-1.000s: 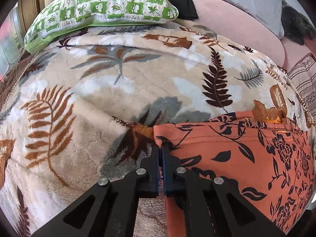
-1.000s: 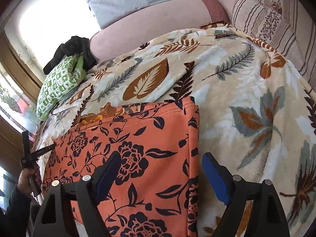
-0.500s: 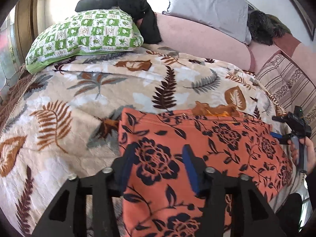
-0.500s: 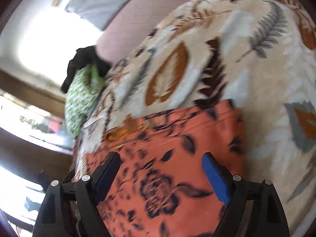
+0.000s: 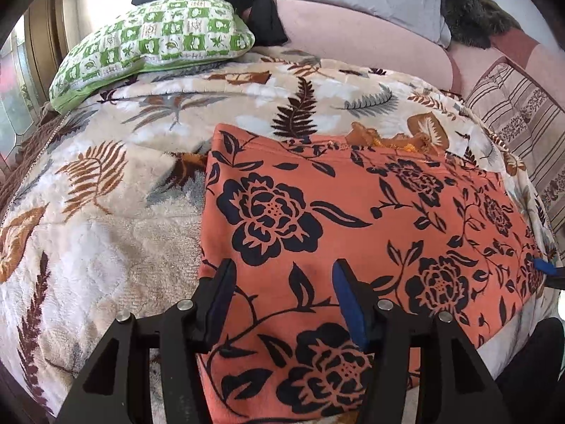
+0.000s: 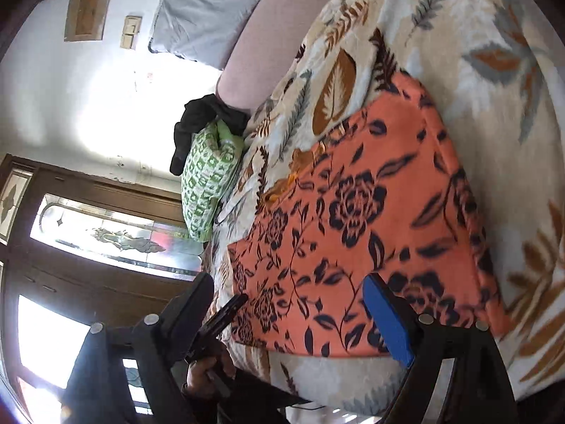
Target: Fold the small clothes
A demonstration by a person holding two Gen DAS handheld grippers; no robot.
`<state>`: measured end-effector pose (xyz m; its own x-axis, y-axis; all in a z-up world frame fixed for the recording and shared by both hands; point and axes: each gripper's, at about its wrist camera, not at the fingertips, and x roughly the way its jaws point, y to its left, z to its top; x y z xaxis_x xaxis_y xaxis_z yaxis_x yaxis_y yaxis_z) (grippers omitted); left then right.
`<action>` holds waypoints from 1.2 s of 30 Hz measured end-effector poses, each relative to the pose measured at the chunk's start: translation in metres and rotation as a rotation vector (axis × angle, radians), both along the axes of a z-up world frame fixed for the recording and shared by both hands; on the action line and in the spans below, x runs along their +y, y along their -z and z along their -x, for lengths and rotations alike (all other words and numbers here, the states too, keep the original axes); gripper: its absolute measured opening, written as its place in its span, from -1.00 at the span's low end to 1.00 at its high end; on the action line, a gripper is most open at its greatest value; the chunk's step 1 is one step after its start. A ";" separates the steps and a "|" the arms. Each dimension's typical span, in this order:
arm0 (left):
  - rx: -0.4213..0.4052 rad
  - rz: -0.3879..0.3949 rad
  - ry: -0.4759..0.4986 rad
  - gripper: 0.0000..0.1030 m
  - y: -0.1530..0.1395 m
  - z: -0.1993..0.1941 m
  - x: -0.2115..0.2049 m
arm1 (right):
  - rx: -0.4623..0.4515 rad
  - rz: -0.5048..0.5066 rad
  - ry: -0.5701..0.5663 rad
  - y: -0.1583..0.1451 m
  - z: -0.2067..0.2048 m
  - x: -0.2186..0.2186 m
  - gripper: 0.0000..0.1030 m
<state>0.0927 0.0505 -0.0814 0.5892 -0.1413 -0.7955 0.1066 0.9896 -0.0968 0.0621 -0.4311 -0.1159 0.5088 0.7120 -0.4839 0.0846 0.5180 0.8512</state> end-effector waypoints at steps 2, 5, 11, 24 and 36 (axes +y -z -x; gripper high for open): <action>-0.010 -0.029 0.007 0.14 -0.004 0.008 0.001 | 0.115 0.087 0.144 0.032 0.001 -0.020 0.71; 0.055 -0.069 -0.044 0.14 0.010 0.017 0.016 | 0.094 -0.044 0.288 0.029 0.019 -0.043 0.71; 0.008 0.081 -0.138 0.14 -0.003 0.039 0.042 | 0.031 -0.070 0.296 0.005 0.083 -0.013 0.72; -0.050 0.189 -0.026 0.23 -0.016 0.008 -0.030 | 0.100 -0.091 0.582 0.053 0.058 -0.024 0.30; 0.029 0.048 0.020 0.22 0.026 -0.008 -0.043 | 0.135 0.205 0.428 0.039 0.050 -0.026 -0.51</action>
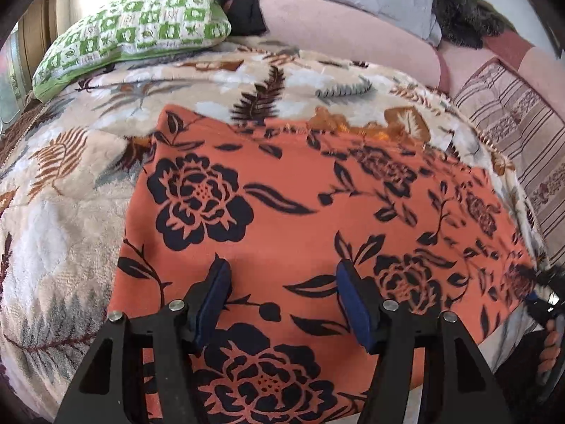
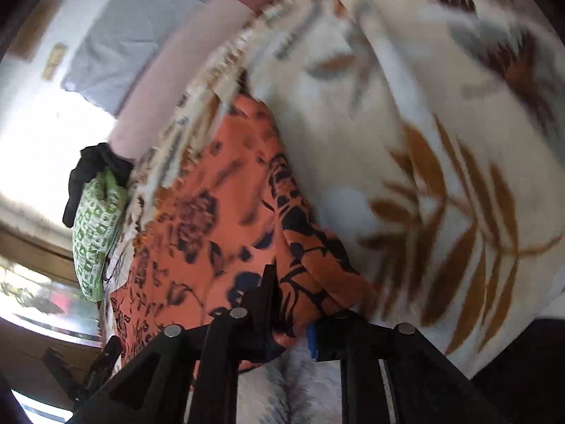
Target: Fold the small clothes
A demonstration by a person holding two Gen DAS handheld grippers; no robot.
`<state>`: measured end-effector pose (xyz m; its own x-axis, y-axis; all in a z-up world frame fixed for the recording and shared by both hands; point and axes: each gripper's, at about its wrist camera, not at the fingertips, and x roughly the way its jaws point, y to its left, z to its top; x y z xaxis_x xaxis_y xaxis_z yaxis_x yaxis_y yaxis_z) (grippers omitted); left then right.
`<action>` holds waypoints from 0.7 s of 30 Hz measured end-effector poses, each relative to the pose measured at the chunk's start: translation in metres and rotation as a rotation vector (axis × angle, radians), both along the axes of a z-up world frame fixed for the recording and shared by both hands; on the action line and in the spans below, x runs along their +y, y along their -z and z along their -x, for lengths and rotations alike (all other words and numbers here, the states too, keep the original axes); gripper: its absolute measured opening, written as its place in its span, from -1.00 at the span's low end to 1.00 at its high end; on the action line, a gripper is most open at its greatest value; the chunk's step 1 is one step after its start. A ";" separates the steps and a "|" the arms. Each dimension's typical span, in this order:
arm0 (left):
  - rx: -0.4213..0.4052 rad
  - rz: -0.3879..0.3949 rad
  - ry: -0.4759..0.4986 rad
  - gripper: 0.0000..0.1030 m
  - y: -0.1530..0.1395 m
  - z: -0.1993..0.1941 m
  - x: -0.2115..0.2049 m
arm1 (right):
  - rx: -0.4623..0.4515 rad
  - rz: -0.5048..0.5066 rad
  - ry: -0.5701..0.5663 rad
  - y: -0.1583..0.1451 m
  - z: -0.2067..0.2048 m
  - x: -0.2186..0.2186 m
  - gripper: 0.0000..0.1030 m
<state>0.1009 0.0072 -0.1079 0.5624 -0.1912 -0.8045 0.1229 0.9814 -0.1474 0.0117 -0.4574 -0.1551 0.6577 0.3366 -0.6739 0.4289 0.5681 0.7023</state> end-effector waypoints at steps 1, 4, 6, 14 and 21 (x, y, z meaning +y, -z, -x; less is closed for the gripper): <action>-0.036 -0.019 0.012 0.24 0.001 0.004 -0.001 | -0.026 0.015 0.011 -0.009 0.004 -0.004 0.12; -0.070 -0.053 0.031 0.26 0.003 0.009 -0.004 | -0.181 0.090 0.048 -0.051 0.016 -0.019 0.83; -0.073 -0.041 0.026 0.27 0.004 0.009 -0.002 | -0.217 0.128 -0.013 -0.070 0.001 -0.029 0.83; -0.079 0.001 0.036 0.28 0.005 0.009 0.004 | -0.079 0.124 -0.382 -0.046 -0.145 -0.027 0.80; -0.109 0.014 0.048 0.31 0.009 0.012 0.006 | 0.025 0.347 -0.516 -0.037 -0.193 0.029 -0.56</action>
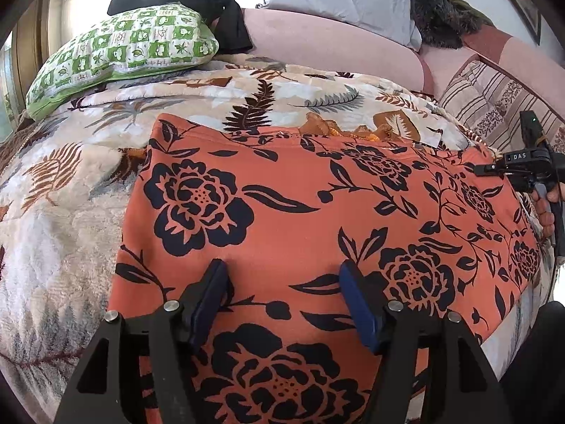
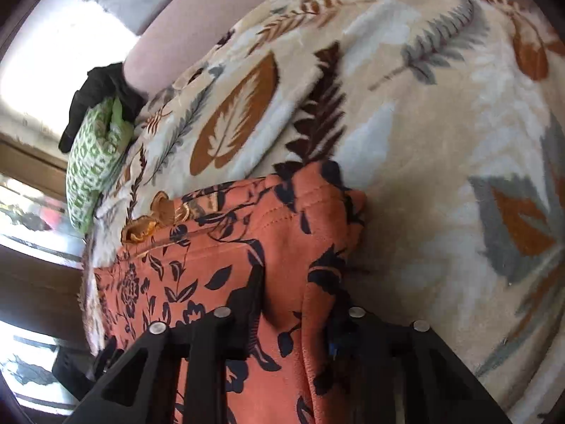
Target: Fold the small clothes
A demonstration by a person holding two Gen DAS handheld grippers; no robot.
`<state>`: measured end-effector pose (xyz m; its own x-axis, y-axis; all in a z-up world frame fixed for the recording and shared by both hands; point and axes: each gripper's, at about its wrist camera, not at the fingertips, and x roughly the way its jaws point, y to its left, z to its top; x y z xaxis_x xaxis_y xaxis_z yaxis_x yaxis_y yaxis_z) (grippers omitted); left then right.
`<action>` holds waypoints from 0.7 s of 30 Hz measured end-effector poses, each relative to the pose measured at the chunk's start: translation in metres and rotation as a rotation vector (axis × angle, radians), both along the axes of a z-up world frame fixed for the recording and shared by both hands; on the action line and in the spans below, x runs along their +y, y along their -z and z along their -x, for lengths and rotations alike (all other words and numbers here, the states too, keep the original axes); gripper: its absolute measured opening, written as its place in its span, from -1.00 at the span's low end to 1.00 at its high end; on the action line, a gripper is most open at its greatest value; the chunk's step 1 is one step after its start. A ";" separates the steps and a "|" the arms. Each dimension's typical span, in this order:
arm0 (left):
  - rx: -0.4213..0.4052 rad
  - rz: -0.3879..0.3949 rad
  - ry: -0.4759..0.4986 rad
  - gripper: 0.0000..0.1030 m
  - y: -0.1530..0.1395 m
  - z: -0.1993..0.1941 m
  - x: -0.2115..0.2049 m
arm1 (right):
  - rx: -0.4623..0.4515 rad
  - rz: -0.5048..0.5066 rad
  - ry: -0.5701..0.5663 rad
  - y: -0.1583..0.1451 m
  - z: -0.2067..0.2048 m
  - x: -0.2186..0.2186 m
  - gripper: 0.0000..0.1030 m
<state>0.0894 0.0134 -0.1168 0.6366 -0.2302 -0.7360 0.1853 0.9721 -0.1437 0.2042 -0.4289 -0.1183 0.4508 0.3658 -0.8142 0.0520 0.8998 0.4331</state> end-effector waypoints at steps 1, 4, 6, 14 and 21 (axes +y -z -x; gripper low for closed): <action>-0.004 0.000 -0.002 0.32 0.000 0.000 0.000 | -0.045 0.047 0.021 -0.009 0.003 0.003 -0.59; 0.011 -0.003 0.001 0.33 -0.002 -0.001 -0.001 | 0.040 0.115 0.124 0.019 -0.008 -0.008 -0.50; 0.044 0.032 -0.010 0.33 -0.010 0.002 0.008 | 0.015 0.071 0.155 0.017 -0.002 -0.012 -0.35; 0.168 0.107 -0.197 0.33 -0.011 0.034 0.068 | -0.223 0.061 0.105 -0.078 0.073 0.022 0.61; 0.114 0.106 -0.215 0.26 -0.037 0.039 0.075 | -0.054 -0.097 -0.045 -0.013 0.108 0.077 0.69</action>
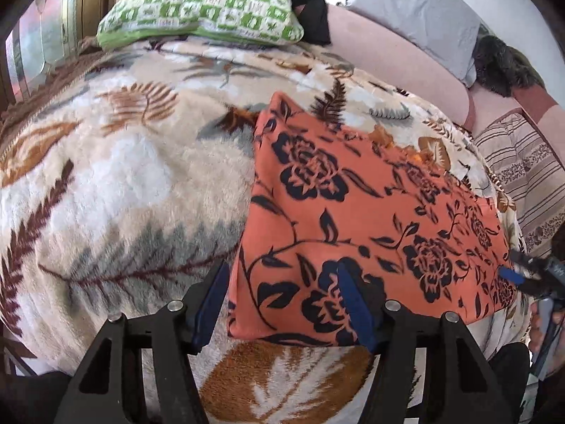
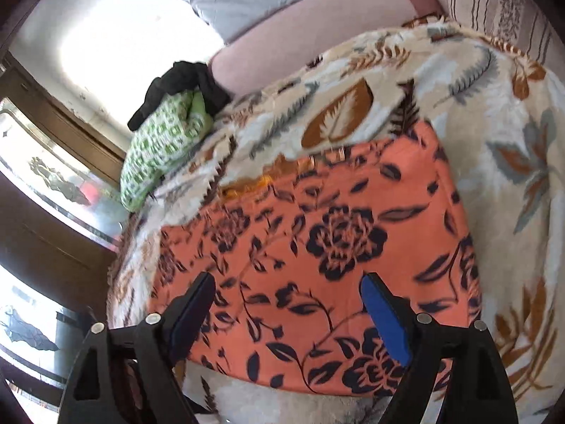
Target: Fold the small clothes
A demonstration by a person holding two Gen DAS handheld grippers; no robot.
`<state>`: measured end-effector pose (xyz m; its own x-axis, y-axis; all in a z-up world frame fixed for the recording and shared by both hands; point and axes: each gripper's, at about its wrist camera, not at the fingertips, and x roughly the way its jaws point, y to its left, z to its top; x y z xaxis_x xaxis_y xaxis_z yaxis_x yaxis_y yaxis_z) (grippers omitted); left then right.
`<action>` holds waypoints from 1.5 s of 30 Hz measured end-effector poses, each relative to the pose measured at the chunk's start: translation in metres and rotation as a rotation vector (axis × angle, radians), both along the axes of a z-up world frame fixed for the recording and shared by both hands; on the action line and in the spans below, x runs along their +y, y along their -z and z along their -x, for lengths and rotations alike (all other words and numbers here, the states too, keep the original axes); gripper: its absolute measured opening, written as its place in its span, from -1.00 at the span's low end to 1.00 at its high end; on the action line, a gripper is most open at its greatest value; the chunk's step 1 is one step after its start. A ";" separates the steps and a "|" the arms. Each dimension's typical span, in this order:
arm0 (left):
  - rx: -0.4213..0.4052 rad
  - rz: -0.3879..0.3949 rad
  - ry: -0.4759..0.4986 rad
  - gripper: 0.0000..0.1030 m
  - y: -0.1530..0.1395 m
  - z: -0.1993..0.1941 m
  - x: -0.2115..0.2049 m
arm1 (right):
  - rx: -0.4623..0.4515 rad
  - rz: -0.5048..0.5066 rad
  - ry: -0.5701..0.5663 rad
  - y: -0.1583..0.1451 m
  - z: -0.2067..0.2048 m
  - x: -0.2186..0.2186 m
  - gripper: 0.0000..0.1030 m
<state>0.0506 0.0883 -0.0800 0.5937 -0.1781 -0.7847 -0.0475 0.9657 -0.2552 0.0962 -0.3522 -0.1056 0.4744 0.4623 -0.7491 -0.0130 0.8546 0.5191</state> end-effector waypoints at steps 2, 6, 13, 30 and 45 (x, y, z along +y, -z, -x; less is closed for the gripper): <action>-0.039 -0.019 0.025 0.26 -0.016 -0.010 0.000 | 0.088 -0.016 0.004 0.030 0.000 0.001 0.69; -0.046 -0.004 0.052 0.26 -0.027 -0.066 0.013 | 0.055 -0.052 0.016 0.036 0.004 -0.004 0.69; 0.098 0.054 0.051 -0.27 0.010 -0.164 0.024 | 0.042 -0.102 -0.001 0.039 0.006 -0.010 0.69; -0.040 -0.098 0.028 -0.08 -0.031 -0.085 0.016 | -0.051 -0.311 0.139 -0.006 -0.017 -0.060 0.70; 0.028 -0.161 0.103 0.29 0.027 -0.029 -0.027 | 0.033 -0.481 0.312 0.041 -0.126 -0.142 0.69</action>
<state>0.0797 0.0611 -0.1070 0.5564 -0.1082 -0.8239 0.0490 0.9940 -0.0974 0.2218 -0.4945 -0.1468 0.6230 0.5965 -0.5060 0.2248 0.4831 0.8462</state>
